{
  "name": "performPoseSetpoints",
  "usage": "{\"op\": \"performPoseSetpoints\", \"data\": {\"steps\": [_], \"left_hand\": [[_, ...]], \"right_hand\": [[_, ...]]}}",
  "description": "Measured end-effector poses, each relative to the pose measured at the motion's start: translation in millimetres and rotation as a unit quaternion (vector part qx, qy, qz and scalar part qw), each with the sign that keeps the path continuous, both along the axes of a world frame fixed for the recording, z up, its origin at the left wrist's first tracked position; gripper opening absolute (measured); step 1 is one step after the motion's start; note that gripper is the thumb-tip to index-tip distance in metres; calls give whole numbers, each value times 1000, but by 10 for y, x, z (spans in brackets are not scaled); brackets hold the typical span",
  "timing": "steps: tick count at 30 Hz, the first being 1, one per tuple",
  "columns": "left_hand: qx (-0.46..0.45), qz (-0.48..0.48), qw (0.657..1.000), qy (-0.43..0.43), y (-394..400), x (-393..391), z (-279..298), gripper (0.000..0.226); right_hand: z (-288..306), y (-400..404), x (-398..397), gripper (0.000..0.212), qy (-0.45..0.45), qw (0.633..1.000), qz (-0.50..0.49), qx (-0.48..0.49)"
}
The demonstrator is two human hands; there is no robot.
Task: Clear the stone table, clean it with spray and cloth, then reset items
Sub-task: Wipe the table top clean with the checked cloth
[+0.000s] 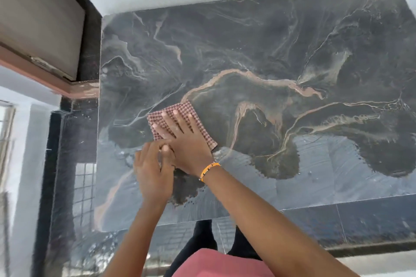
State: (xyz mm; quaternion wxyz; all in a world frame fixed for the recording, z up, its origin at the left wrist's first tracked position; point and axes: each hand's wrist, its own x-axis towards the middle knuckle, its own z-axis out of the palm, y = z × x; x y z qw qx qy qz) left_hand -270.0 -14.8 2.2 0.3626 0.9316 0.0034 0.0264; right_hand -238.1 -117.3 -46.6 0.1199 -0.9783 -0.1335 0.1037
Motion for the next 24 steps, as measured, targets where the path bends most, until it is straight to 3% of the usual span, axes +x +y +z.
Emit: {"op": "performPoseSetpoints", "data": {"steps": [2, 5, 9, 12, 14, 19, 24], "left_hand": [[17, 15, 1000, 8, 161, 9, -6, 21], [47, 11, 999, 15, 310, 63, -26, 19], [35, 2, 999, 8, 476, 119, -58, 26], [18, 12, 1000, 21, 676, 112, -113, 29], [11, 16, 1000, 20, 859, 88, -161, 32], [-1, 59, 997, 47, 1289, 25, -260, 41], [-1, 90, 994, 59, 1550, -12, -301, 47]], "right_hand": [[-13, -148, -93, 54, -22, 999, 46, -11], [-9, -558, -146, 53, -47, 998, 17, -39], [-10, -1066, -128, 53, -40, 984, -164, -62], [-58, -914, -297, 53, -33, 935, -349, -54], [-64, -541, -400, 57, -22, 910, -410, -56], [-23, 423, -228, 61, -6, 949, -312, -47], [30, 1037, 576, 59, -6, 983, -182, -21]]}}
